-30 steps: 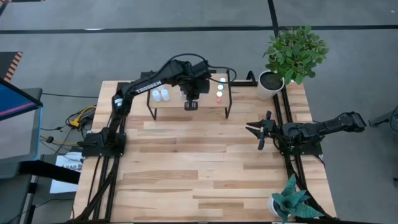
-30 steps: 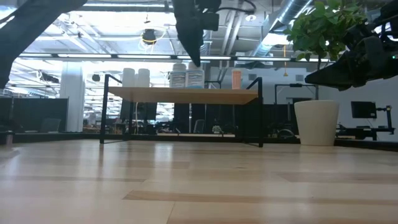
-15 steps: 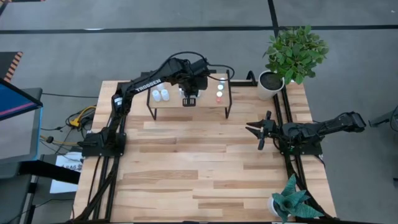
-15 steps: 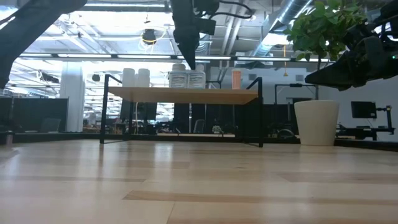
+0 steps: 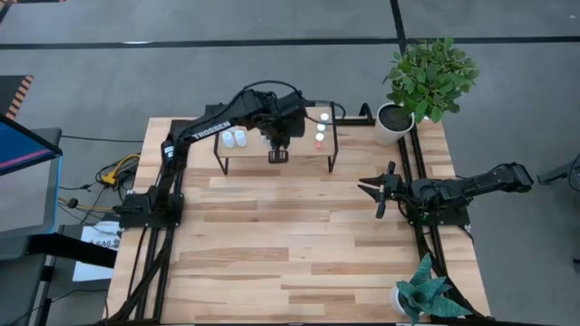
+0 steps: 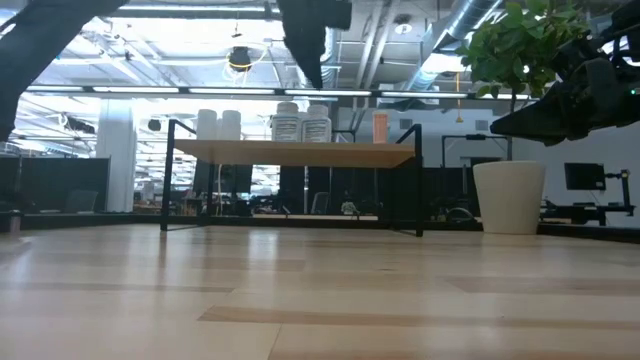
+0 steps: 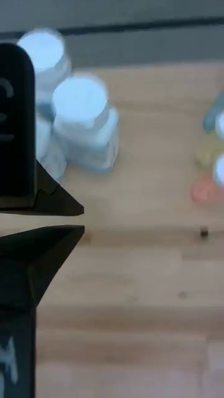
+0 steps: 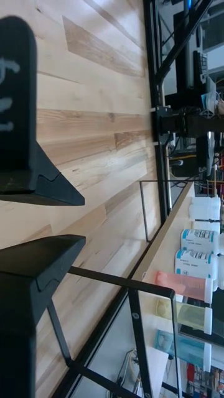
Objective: Pick and place medicine bottles onto shelf by color
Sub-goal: Return to Home Position
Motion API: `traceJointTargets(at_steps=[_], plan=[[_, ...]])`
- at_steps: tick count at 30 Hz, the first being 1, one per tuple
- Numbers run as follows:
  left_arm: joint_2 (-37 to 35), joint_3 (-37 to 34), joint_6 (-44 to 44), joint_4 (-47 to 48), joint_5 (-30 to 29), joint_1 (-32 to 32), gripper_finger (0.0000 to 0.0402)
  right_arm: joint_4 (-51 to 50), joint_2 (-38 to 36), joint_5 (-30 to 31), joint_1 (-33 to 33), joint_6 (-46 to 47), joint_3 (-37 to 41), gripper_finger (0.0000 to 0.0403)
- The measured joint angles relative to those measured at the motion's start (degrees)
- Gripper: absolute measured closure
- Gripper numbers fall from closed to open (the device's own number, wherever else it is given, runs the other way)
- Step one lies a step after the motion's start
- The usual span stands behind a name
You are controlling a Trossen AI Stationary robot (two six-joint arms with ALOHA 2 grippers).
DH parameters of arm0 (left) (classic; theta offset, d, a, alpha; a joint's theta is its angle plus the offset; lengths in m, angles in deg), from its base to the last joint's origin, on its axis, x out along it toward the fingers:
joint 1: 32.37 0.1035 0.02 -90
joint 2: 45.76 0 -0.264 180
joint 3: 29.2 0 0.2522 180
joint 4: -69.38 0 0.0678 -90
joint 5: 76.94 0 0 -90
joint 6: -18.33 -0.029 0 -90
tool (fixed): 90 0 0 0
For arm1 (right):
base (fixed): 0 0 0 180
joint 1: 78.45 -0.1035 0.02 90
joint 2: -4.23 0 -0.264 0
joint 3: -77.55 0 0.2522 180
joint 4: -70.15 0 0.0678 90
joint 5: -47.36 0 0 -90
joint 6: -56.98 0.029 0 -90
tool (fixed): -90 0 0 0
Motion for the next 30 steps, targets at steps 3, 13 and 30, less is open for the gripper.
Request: traceJointTargets(at_steps=[3, 13, 30], plan=[[-2.3, 0.0, 1.6, 4.3, 0.5, -2.2, 0.0381, 0.0, 0.0, 0.0, 0.0, 0.0, 0.0, 0.0294], [-12.7, -1.9, 3.5, 6.0, 14.5, -7.8, 0.0381, 0.0, 0.0, 0.0, 0.0, 0.0, 0.0, 0.0294], [-51.7, -58.3, 15.0, -37.7, 15.5, -10.2, 0.0381, 0.0, 0.0, 0.0, 0.0, 0.0, 0.0, 0.0294]])
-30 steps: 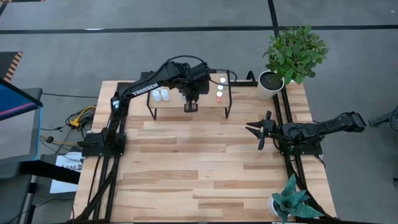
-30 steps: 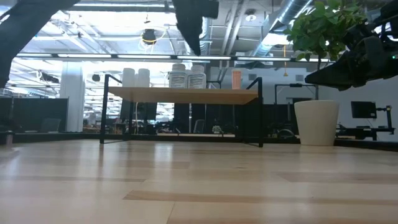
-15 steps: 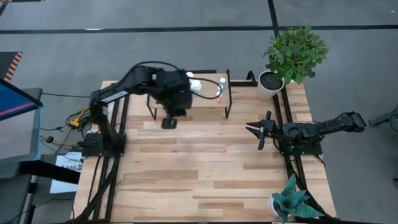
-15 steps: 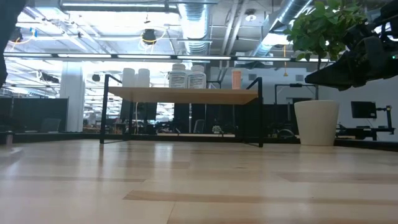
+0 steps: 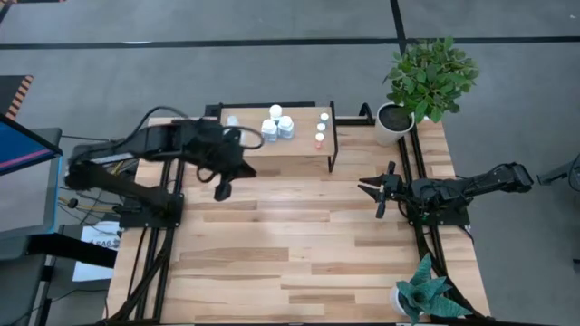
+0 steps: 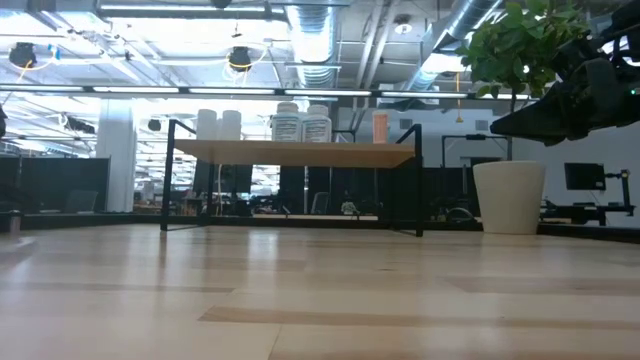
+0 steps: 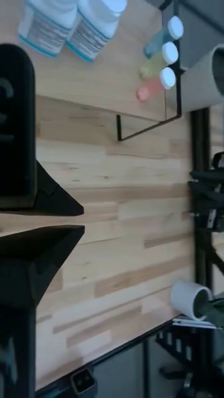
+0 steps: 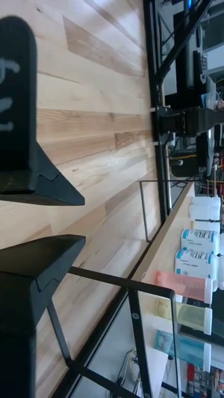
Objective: Pick and place medicine bottles onto shelf by color
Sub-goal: Return to Home Position
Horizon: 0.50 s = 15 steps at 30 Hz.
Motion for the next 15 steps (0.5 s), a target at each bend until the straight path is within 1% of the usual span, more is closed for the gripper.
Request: traceJointTargets(at_steps=[3, 6, 10, 15], plan=[[-7.1, -10.4, 0.9, -8.3, 0.0, 0.0, 0.0381, 0.0, 0.0, 0.0, 0.0, 0.0, 0.0, 0.0294], [-14.4, -18.9, 1.7, -13.6, 0.0, 0.0, 0.0381, 0.0, 0.0, 0.0, 0.0, 0.0, 0.0, 0.0294], [-23.9, -28.8, 2.5, -18.2, -0.1, 0.0, 0.0381, 0.0, 0.0, 0.0, 0.0, 0.0, 0.0, 0.0294], [-36.4, -40.6, 4.0, -27.5, -1.1, 0.0, 0.0381, 0.0, 0.0, 0.0, 0.0, 0.0, 0.0, 0.0294]])
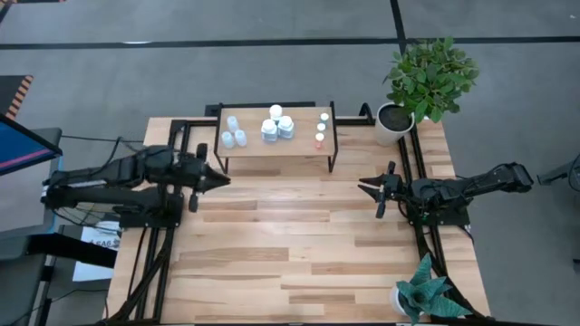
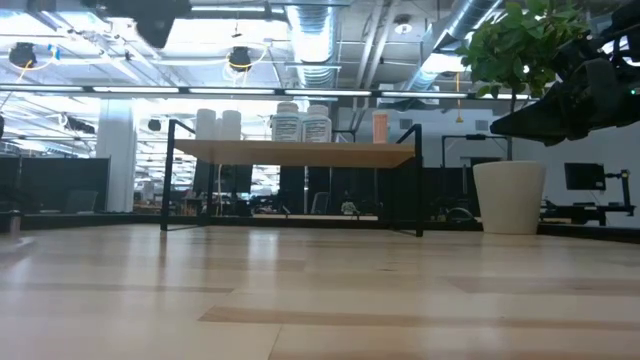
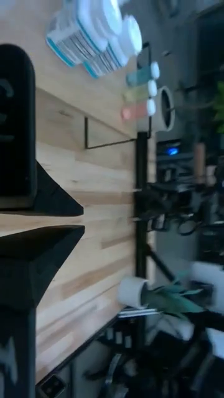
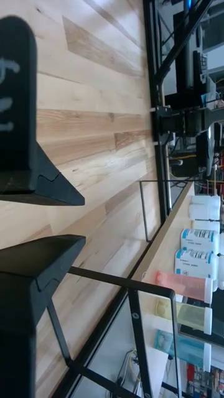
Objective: Pick and place medicine bottles onto shelf by color
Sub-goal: Return to Home Position
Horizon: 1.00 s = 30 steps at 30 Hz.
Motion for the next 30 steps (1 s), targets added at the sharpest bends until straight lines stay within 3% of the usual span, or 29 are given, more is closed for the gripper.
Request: traceJointTargets(at_steps=[5, 12, 19, 30], plan=[[-11.9, -10.1, 4.8, -3.7, -3.5, 0.0, 0.0381, 0.0, 0.0, 0.0, 0.0, 0.0, 0.0, 0.0294], [-22.6, -16.2, 25.6, -3.7, -2.5, 0.0, 0.0381, 0.0, 0.0, 0.0, 0.0, 0.0, 0.0, 0.0294], [-30.1, -19.6, 18.1, -2.1, -2.0, 0.0, 0.0381, 0.0, 0.0, 0.0, 0.0, 0.0, 0.0, 0.0294], [-29.8, -28.7, 14.9, -12.6, -13.3, 0.0, 0.0381, 0.0, 0.0, 0.0, 0.0, 0.0, 0.0, 0.0294]])
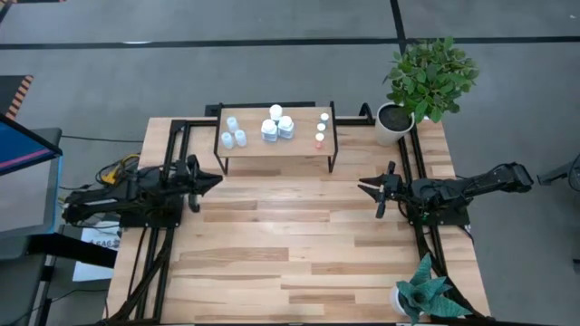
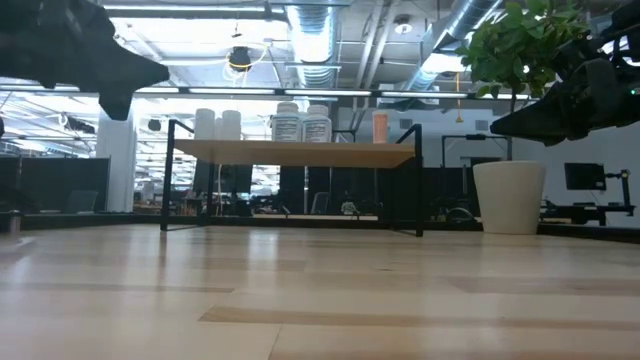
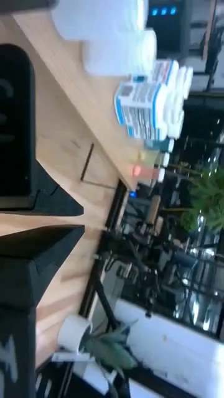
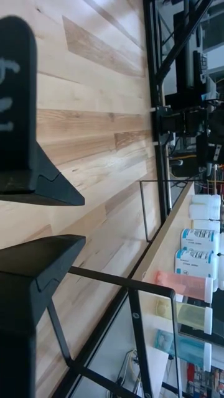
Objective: Pick and place medicine bottles onto shelf by color
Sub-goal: Return to Home Position
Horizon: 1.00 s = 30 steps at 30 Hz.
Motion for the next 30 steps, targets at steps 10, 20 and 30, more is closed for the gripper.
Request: traceJointTargets(at_steps=[10, 20, 30], plan=[[1.0, -3.3, -0.2, 0.9, -0.3, -0.1, 0.0381, 0.0, 0.0, 0.0, 0.0, 0.0, 0.0, 0.0294], [3.3, -3.2, -0.1, 1.6, 1.7, -0.1, 0.0381, 0.0, 0.0, 0.0, 0.0, 0.0, 0.0, 0.0294], [4.8, -3.2, -0.1, 1.7, 2.2, -0.1, 0.0381, 0.0, 0.0, 0.0, 0.0, 0.0, 0.0, 0.0294]])
